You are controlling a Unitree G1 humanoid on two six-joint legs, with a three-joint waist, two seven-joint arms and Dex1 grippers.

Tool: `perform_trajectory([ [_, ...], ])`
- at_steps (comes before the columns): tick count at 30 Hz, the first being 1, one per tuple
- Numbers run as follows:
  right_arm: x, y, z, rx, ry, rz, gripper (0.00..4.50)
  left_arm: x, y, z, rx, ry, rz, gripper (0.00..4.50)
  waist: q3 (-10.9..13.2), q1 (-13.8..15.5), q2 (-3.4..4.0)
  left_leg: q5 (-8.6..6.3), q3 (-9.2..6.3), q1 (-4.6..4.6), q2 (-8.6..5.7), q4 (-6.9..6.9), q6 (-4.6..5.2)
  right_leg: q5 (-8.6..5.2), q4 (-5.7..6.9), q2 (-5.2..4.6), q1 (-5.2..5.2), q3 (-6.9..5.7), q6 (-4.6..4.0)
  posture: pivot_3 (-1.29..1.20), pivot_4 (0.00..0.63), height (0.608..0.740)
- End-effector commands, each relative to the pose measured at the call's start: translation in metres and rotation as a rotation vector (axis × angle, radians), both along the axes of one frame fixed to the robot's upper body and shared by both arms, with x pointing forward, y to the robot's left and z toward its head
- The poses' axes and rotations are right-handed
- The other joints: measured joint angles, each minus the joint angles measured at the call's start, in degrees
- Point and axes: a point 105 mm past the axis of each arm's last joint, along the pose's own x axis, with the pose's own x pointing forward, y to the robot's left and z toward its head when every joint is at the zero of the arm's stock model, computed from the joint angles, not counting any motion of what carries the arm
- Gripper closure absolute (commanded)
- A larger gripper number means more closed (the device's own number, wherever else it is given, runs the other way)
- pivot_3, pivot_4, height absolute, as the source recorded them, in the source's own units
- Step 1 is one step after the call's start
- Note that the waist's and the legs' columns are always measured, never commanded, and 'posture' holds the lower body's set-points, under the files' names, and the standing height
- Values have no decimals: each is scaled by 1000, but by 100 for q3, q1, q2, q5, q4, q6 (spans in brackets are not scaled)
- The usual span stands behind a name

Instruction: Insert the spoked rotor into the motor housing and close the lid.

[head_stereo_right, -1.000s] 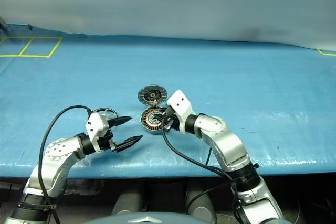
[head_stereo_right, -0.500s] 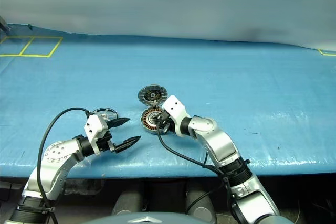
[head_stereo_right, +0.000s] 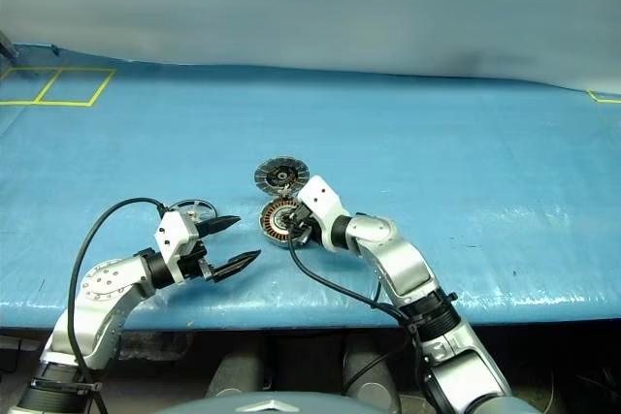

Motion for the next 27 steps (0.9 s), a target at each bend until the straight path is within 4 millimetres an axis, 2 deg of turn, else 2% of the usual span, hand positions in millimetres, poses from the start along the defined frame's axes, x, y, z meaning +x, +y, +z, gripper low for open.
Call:
perform_trajectory([
  [1,4,3,11,22,-43,10,3740,1,-2,15,4,-72,-16,0,0,1,0,0,0,0,0,0,0,0,0,0,0,0,0,0,150,740],
  [15,0,-1,13,7,-58,10,3740,2,0,14,13,-76,-8,0,0,2,0,0,0,0,0,0,0,0,0,0,0,0,0,0,150,740],
  [27,-8,4,9,2,-45,37,3740,3,1,13,17,-75,-2,0,0,0,0,0,0,0,0,0,0,0,0,0,0,0,0,0,150,740],
])
